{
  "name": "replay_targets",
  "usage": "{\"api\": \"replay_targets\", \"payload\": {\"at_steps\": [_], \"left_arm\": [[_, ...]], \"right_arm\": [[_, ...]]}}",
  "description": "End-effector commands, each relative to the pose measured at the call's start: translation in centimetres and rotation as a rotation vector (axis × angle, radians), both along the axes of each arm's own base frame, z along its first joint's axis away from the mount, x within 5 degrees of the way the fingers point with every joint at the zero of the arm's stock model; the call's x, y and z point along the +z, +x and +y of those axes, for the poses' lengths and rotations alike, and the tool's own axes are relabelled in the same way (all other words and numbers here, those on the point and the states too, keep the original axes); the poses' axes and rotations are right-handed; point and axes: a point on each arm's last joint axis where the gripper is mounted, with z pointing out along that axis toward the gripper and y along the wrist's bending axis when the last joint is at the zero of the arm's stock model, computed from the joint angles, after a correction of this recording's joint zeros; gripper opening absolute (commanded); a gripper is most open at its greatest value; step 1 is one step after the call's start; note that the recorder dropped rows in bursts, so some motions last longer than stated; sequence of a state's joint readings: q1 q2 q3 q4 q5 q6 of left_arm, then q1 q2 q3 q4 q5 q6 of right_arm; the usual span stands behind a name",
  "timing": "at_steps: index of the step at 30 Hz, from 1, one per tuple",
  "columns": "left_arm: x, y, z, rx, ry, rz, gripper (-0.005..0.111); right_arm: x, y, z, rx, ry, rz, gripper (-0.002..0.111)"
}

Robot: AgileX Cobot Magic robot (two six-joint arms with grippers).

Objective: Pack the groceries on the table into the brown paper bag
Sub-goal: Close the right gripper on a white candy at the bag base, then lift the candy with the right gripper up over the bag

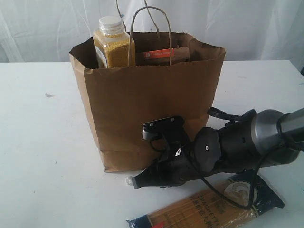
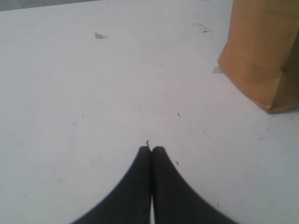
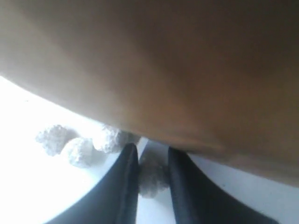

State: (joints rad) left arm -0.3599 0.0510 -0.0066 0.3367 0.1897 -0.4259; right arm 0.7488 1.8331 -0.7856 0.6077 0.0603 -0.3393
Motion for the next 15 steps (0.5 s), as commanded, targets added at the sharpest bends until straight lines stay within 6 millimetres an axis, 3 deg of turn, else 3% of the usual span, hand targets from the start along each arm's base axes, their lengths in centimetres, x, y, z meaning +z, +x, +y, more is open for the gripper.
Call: {"api": "replay_targets", "payload": {"at_steps": [1,8,15], "left_arm": [[-0.2,0.0,0.0,0.001,0.005,0.004,0.000],[-0.2,0.0,0.0,0.001,0.005,0.004,0.000],[-0.2,0.0,0.0,0.001,0.005,0.004,0.000]], "right_arm": [[-1.0,-1.7,-0.5,0.044,-0.045,0.162,0.001],[2.8,-2.8,-0.7,0.089,0.017,0.171,0.000],[8.0,-4.5,-1.8,0.127,0.116,0.089,0.000]]}}
